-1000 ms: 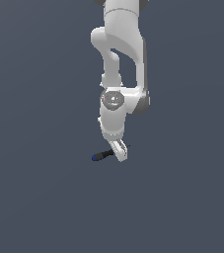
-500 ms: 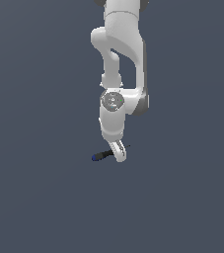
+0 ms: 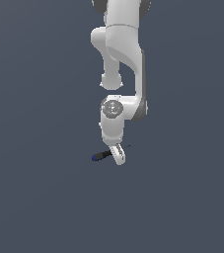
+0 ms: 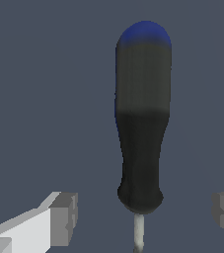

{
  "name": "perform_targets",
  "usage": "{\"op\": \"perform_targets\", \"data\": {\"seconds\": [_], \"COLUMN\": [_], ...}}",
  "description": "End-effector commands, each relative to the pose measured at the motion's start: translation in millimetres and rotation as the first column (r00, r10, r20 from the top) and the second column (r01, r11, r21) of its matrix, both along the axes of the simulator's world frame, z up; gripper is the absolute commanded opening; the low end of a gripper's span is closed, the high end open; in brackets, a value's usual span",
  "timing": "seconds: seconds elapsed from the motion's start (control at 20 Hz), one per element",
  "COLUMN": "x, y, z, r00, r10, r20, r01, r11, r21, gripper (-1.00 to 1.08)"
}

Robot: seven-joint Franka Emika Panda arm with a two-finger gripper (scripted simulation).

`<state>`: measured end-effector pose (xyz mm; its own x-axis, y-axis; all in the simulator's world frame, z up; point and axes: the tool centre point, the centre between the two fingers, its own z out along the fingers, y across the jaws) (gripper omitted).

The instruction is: Pick up the object and move it to a goal position.

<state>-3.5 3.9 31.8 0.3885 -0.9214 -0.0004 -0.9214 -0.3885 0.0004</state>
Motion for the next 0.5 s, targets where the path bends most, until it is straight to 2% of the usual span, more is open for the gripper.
{"op": "perform_targets", "data": {"seconds": [0.0, 0.25, 0.3, 0.45], "x": [-0.1, 0.9, 0.9, 0.9], "y": [-0.2, 0.1, 0.1, 0.1], "z": [-10.1, -16.8, -16.8, -16.8], "r00": [1.0, 1.0, 1.0, 1.0], "r10": [-0.001, -0.001, -0.001, -0.001], "r20": [0.0, 0.0, 0.0, 0.0], "r01": [0.001, 0.001, 0.001, 0.001], "r11": [1.0, 1.0, 1.0, 1.0], "r21": [0.0, 0.0, 0.0, 0.0], "gripper": [1.0, 1.0, -1.0, -1.0]}}
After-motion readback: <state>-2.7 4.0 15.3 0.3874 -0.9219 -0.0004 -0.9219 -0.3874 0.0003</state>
